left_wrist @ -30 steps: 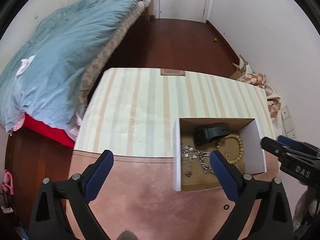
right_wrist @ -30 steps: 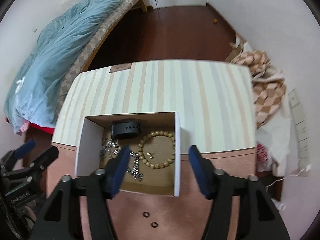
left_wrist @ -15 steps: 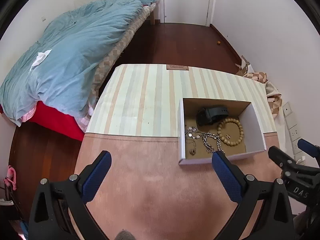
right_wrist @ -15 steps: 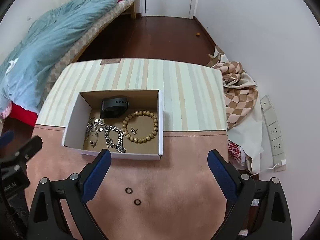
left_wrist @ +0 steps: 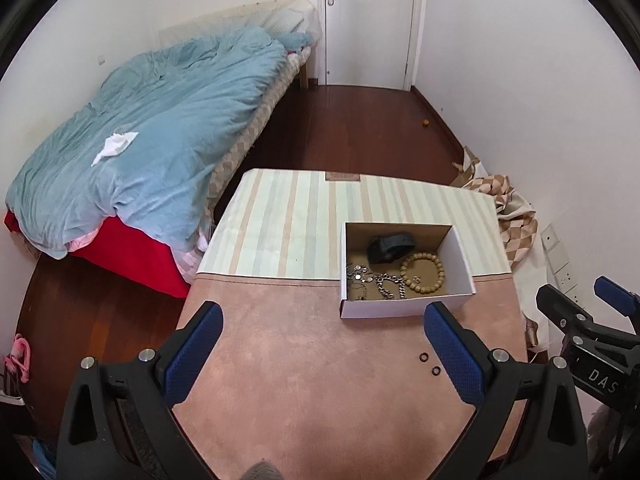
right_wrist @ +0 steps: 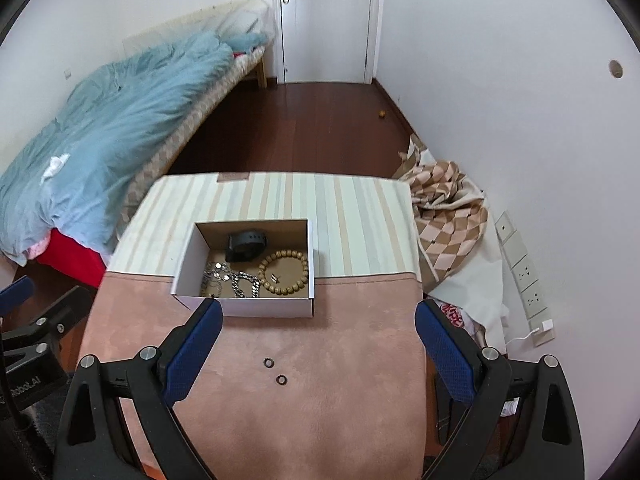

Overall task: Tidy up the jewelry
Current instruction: 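Lift both open tools up out of the box, then lower the right tool onto a small black rubber ring and close it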

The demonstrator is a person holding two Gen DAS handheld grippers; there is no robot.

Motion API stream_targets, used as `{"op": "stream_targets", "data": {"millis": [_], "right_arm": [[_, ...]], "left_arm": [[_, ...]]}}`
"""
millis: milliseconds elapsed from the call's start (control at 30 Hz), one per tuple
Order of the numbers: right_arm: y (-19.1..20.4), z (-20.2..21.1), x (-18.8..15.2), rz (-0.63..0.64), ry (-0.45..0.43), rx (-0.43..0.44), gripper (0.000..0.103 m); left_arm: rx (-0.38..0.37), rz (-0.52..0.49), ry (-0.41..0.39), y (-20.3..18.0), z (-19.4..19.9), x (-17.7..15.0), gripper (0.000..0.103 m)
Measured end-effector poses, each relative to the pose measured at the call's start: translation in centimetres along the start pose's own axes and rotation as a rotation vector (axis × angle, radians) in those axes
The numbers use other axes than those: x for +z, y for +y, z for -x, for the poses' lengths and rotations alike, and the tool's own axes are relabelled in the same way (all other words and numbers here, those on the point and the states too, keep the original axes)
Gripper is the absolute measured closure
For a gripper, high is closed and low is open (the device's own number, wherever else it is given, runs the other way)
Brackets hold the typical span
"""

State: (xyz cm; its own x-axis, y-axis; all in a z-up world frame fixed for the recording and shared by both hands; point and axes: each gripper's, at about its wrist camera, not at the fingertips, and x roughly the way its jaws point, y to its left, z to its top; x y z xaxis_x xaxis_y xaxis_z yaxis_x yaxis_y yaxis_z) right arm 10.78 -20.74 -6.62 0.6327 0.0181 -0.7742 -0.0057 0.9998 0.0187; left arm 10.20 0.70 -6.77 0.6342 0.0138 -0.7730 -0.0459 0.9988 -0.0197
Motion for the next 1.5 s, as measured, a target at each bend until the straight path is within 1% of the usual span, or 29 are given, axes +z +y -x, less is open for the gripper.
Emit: {"op": "stream_targets", "data": {"millis": [133,267,400,467,533,600,633,667,700,767,900,1000,1033,1100,1133,1167,1267,1333,1400,1500], "right_arm": [[-0.1,2.2,-0.3,-0.013,-0.022,0.019,0.005],[-0.2,2.3,-1.2,-0.027,-0.011,0.024,0.005],[-0.4,-0.9,-3.5,-0.040,0.065,0.050,0.005],[-0.5,-3.1,-5.1,-0.044,0.098,0.049,0.005],[-0.4,-5.5,-6.8,-0.059,0.135,0.105,0.006],[-0.2,-7.9,-8.5,-0.076,0.173,0.147,0.016],[0.0,-9.1,-9.3,-0.070,0.188,0.155,0.027],[0.3,-10.3,-10.1,-0.061,0.201,0.150,0.033],[0.6,-11.4,-10.8,-0.057,0.213,0.152,0.035],[1.1,-12.9,-11.8,-0.042,0.219,0.144,0.044],[2.4,-15.0,-12.9,0.009,0.208,0.124,0.049],[3.2,-15.8,-13.4,0.046,0.208,0.107,0.057],[3.2,-16.1,-13.4,0.050,0.211,0.108,0.062],[3.6,-16.3,-13.4,0.074,0.195,0.089,0.070],[3.8,-16.3,-13.3,0.083,0.187,0.076,0.079],[3.9,-16.2,-13.3,0.090,0.182,0.069,0.090],[3.6,-16.0,-13.3,0.085,0.175,0.082,0.090],[2.7,-15.7,-13.2,0.053,0.168,0.090,0.090],[1.2,-15.1,-12.9,0.001,0.157,0.091,0.090],[-1.7,-14.1,-12.1,-0.079,0.140,0.080,0.090]], "left_arm": [[-0.002,0.018,-0.005,0.2,1.2,-0.1,0.000],[0.032,0.028,0.010,0.3,0.6,-0.7,0.000],[0.070,0.020,0.060,0.2,-1.9,-2.5,0.000],[0.101,0.004,0.105,0.1,-4.2,-3.9,0.000],[0.114,-0.014,0.149,0.0,-6.4,-5.5,0.000],[0.128,-0.026,0.191,0.0,-8.2,-6.7,0.000],[0.133,-0.033,0.225,0.0,-9.6,-7.6,0.000],[0.140,-0.039,0.250,0.0,-10.7,-8.2,0.000],[0.148,-0.042,0.272,0.0,-11.5,-8.8,0.000],[0.156,-0.052,0.304,-0.1,-13.1,-9.7,0.000],[0.155,-0.056,0.345,0.0,-15.0,-10.8,0.000],[0.144,-0.058,0.362,0.1,-15.9,-11.3,0.000],[0.137,-0.059,0.366,0.1,-16.0,-11.4,0.000],[0.125,-0.061,0.369,0.1,-16.3,-11.5,0.000],[0.120,-0.061,0.370,0.1,-16.3,-11.5,0.000],[0.120,-0.059,0.373,0.1,-16.4,-11.6,0.000],[0.113,-0.057,0.372,-0.2,-16.3,-11.4,0.001],[0.105,-0.059,0.365,-0.2,-16.4,-10.9,0.001],[0.080,-0.058,0.353,-0.9,-16.2,-10.6,0.001],[0.003,-0.064,0.344,-2.9,-16.2,-10.2,0.001]]}}
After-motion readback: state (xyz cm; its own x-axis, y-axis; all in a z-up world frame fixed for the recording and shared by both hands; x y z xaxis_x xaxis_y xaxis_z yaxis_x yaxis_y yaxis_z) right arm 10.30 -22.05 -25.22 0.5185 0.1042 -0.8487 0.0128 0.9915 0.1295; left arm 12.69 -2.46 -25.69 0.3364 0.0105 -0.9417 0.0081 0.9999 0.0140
